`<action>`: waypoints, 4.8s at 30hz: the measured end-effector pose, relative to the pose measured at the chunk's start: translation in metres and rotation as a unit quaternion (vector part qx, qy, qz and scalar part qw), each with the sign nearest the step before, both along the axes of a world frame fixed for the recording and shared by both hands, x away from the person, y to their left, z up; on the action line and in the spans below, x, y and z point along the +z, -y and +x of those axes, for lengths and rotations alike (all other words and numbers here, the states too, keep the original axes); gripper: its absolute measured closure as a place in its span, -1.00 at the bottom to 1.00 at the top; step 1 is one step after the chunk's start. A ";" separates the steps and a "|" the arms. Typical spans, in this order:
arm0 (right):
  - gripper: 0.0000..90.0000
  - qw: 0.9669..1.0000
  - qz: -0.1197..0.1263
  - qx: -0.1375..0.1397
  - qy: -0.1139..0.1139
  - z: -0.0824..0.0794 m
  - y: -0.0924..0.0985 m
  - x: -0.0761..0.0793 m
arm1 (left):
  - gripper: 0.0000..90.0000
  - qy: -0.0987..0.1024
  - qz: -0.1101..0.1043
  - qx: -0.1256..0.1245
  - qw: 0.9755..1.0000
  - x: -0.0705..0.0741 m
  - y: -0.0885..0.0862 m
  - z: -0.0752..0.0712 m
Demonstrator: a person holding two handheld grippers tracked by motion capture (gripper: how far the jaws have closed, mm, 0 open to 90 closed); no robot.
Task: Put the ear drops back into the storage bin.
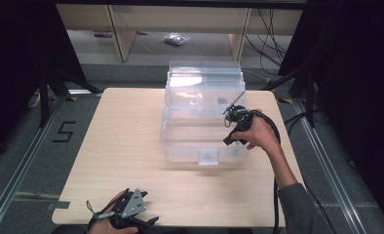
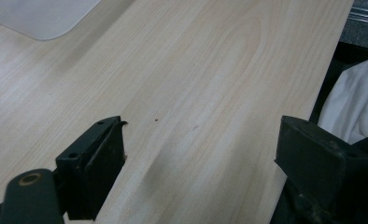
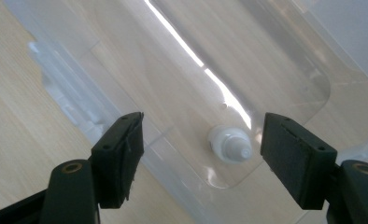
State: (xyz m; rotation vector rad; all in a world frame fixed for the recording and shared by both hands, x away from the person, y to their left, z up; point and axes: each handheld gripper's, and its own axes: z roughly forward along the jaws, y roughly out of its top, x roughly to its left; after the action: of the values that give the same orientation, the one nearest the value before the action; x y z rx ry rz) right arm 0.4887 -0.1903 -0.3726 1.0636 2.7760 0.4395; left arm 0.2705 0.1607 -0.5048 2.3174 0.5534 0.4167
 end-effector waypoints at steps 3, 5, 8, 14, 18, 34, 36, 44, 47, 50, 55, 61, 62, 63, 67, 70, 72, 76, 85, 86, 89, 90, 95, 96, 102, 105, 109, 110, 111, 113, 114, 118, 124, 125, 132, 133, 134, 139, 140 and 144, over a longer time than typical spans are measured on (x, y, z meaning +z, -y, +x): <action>-0.31 1.000 0.010 0.006 0.003 -0.005 -0.001 0.000 | -0.66 0.006 0.004 -0.004 1.000 0.001 0.000 0.000; -0.31 1.000 0.013 0.010 0.006 -0.007 -0.001 -0.001 | -0.66 -0.003 -0.011 0.002 1.000 -0.001 0.001 -0.001; -0.32 1.000 0.014 0.020 0.010 -0.011 -0.001 -0.002 | -0.66 0.000 -0.010 0.000 1.000 -0.001 0.001 -0.001; -0.34 1.000 0.025 0.010 0.011 -0.018 -0.002 0.000 | -0.66 0.000 -0.009 -0.003 1.000 0.000 0.001 0.000; -0.35 0.999 0.031 0.016 0.020 -0.021 -0.001 0.000 | -0.66 0.001 -0.011 -0.001 1.000 -0.001 0.001 -0.001; -0.39 0.997 0.062 0.026 0.036 -0.042 0.002 -0.005 | -0.66 0.000 -0.012 0.001 1.000 -0.001 0.001 -0.001; -0.40 0.997 0.067 0.026 0.041 -0.046 0.003 -0.006 | -0.66 0.001 -0.012 0.000 1.000 -0.001 0.001 -0.001; -0.41 0.992 0.108 0.026 0.066 -0.060 0.007 -0.013 | -0.66 0.001 -0.009 -0.001 1.000 -0.001 0.001 0.000; -0.43 0.992 0.110 0.032 0.060 -0.063 0.005 -0.012 | -0.66 0.004 0.002 -0.005 1.000 0.000 0.000 0.000; -0.43 0.990 0.117 0.033 0.071 -0.066 0.003 -0.010 | -0.66 0.001 -0.012 -0.001 1.000 0.000 0.001 -0.001; -0.46 0.990 0.122 0.027 0.071 -0.071 0.002 -0.011 | -0.66 0.005 -0.013 -0.002 1.000 0.000 0.001 -0.001; -0.46 0.989 0.124 0.029 0.078 -0.075 0.005 -0.016 | -0.66 0.000 -0.015 0.003 1.000 0.000 0.001 -0.002; -0.46 0.988 0.132 0.024 0.079 -0.077 0.006 -0.017 | -0.66 0.000 -0.011 0.003 1.000 0.001 0.000 -0.002; -0.47 0.988 0.128 0.028 0.082 -0.078 0.007 -0.016 | -0.66 0.000 -0.011 0.003 1.000 0.000 0.000 -0.002; -0.47 0.987 0.141 0.014 0.081 -0.087 0.009 -0.019 | -0.66 0.005 -0.014 -0.002 1.000 0.001 0.001 -0.001; -0.47 0.986 0.134 0.036 0.096 -0.090 0.012 -0.022 | -0.66 0.005 -0.014 -0.001 1.000 0.000 0.001 -0.001; -0.48 0.987 0.135 0.028 0.087 -0.094 0.011 -0.021 | -0.66 0.004 -0.010 -0.002 1.000 0.001 0.000 -0.001; -0.48 0.984 0.138 0.044 0.103 -0.098 0.011 -0.026 | -0.66 -0.001 -0.010 0.003 1.000 0.001 0.000 -0.002; -0.50 0.982 0.140 0.052 0.116 -0.108 0.010 -0.034 | -0.66 0.002 -0.016 0.002 1.000 0.000 0.001 -0.002; -0.50 0.981 0.139 0.049 0.124 -0.110 0.010 -0.035 | -0.66 0.005 -0.013 -0.001 1.000 0.000 0.001 -0.001; -0.49 0.982 0.140 0.046 0.119 -0.116 0.008 -0.038 | -0.66 0.006 -0.013 -0.001 1.000 0.000 0.001 -0.001; -0.49 0.983 0.134 0.048 0.114 -0.117 0.009 -0.038 | -0.66 0.005 -0.013 -0.001 1.000 0.000 0.001 -0.001; -0.49 0.982 0.141 0.049 0.118 -0.122 0.008 -0.046 | -0.66 0.005 -0.009 0.000 1.000 0.001 0.000 -0.001; -0.49 0.983 0.138 0.049 0.111 -0.123 0.009 -0.046 | -0.66 0.006 -0.008 0.000 1.000 0.001 0.000 -0.001; -0.48 0.980 0.148 0.046 0.125 -0.130 0.011 -0.054 | -0.66 -0.001 -0.015 0.005 1.000 0.001 0.001 -0.002; -0.46 0.978 0.156 0.043 0.130 -0.133 0.012 -0.059 | -0.66 0.004 -0.011 0.000 1.000 0.001 0.000 -0.001; -0.45 0.979 0.157 0.038 0.127 -0.135 0.013 -0.065 | -0.66 0.005 -0.011 0.000 1.000 0.001 0.000 -0.001; -0.45 0.979 0.157 0.038 0.124 -0.136 0.014 -0.066 | -0.66 0.005 -0.011 0.000 1.000 0.001 0.000 -0.001; -0.45 0.978 0.155 0.029 0.134 -0.138 0.014 -0.067 | -0.66 0.005 -0.011 0.000 1.000 0.001 0.000 -0.001; -0.45 0.979 0.159 0.032 0.123 -0.139 0.014 -0.070 | -0.66 0.005 -0.011 0.001 1.000 0.001 0.000 -0.001; -0.45 0.980 0.156 0.033 0.119 -0.140 0.014 -0.070 | -0.66 0.005 -0.011 0.001 1.000 0.001 0.000 -0.001; -0.50 0.979 0.158 0.028 0.122 -0.144 0.015 -0.073 | -0.66 0.005 -0.011 0.000 1.000 0.001 0.000 -0.001; -0.60 0.977 0.178 0.019 0.118 -0.151 0.016 -0.084 | -0.66 0.002 -0.014 0.004 1.000 0.000 0.001 -0.002; -0.60 0.977 0.178 0.019 0.118 -0.151 0.016 -0.084 | -0.66 0.002 -0.014 0.004 1.000 0.000 0.001 -0.002; -0.64 0.976 0.175 0.015 0.129 -0.163 0.022 -0.091 | -0.66 0.001 -0.009 0.005 1.000 0.000 0.001 -0.002; -0.64 0.976 0.176 0.026 0.124 -0.163 0.024 -0.091 | -0.66 0.005 -0.007 0.001 1.000 0.001 0.000 -0.001; -0.64 0.976 0.178 0.015 0.124 -0.165 0.024 -0.092 | -0.66 0.005 -0.007 0.002 1.000 0.001 0.000 -0.001; -0.64 0.976 0.175 0.017 0.128 -0.170 0.028 -0.095 | -0.66 0.002 -0.009 0.005 1.000 0.000 0.001 -0.002; -0.64 0.976 0.176 0.011 0.129 -0.171 0.029 -0.095 | -0.66 0.002 -0.009 0.005 1.000 0.000 0.001 -0.002; -0.64 0.978 0.177 0.000 0.115 -0.175 0.034 -0.097 | -0.66 0.002 -0.010 0.005 1.000 0.000 0.001 -0.002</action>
State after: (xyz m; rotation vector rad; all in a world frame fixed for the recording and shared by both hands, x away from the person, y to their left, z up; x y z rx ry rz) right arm 0.3141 -0.2246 -0.4691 1.0006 2.5482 1.0167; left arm 0.2688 0.1601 -0.5043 2.2957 0.5651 0.4183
